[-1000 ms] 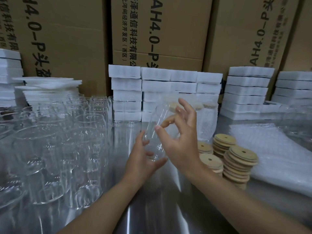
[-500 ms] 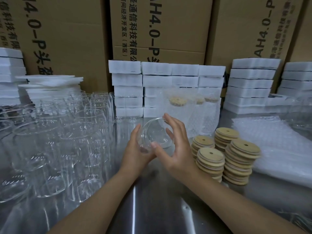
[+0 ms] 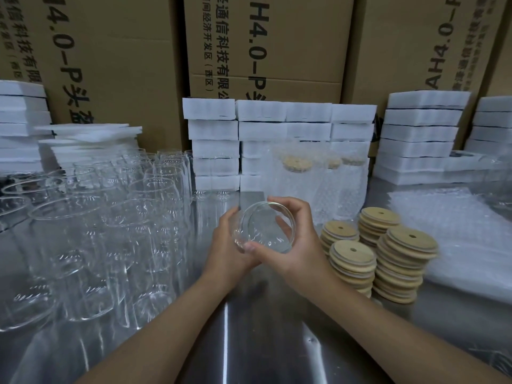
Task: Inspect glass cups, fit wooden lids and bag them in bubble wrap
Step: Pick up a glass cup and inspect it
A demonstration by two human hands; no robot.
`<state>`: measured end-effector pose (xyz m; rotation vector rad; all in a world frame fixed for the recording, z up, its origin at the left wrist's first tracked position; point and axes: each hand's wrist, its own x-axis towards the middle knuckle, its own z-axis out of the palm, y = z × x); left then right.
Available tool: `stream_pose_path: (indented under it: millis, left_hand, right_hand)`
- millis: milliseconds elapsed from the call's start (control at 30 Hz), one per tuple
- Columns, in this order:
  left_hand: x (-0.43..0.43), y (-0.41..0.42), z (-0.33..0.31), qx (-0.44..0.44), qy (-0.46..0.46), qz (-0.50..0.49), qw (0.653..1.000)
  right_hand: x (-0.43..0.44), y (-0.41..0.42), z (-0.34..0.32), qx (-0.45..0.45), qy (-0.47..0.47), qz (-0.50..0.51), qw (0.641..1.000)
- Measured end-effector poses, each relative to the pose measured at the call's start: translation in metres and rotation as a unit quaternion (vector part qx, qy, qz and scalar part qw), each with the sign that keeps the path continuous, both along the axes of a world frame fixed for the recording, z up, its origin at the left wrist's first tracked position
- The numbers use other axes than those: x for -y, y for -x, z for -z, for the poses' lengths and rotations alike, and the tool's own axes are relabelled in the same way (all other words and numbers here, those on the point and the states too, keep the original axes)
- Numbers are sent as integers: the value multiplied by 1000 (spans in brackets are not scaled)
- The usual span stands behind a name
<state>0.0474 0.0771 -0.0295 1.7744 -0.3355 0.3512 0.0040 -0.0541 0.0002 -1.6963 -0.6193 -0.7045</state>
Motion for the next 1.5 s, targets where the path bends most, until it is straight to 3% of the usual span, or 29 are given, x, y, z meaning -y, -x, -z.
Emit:
stream_pose_path:
  millis: [333,733,867,1167,1333,1500]
  left_hand:
    - [1,1,2,44,-82,-36,995]
    - [2,1,1,38,-89,-39,995]
    - [2,-1,1,25,-42,-28,998]
    - [2,-1,-1,-13,37,-3,999]
    - [0,5,-4,-10,14,-12,1000]
    - [0,12,-8,20,-59,-60,996]
  right_hand:
    - [-1,-2,0,-2,-74,15,997]
    - [2,-1,-8,-28,-136,24,990]
    - [2,-2,-6,-20,-156,-19,987]
    - [3,1,1,-19,-45,-57,997]
    - [2,4,1,-1,22,-16,1000]
    - [0,6,-3,2,11,-4,1000]
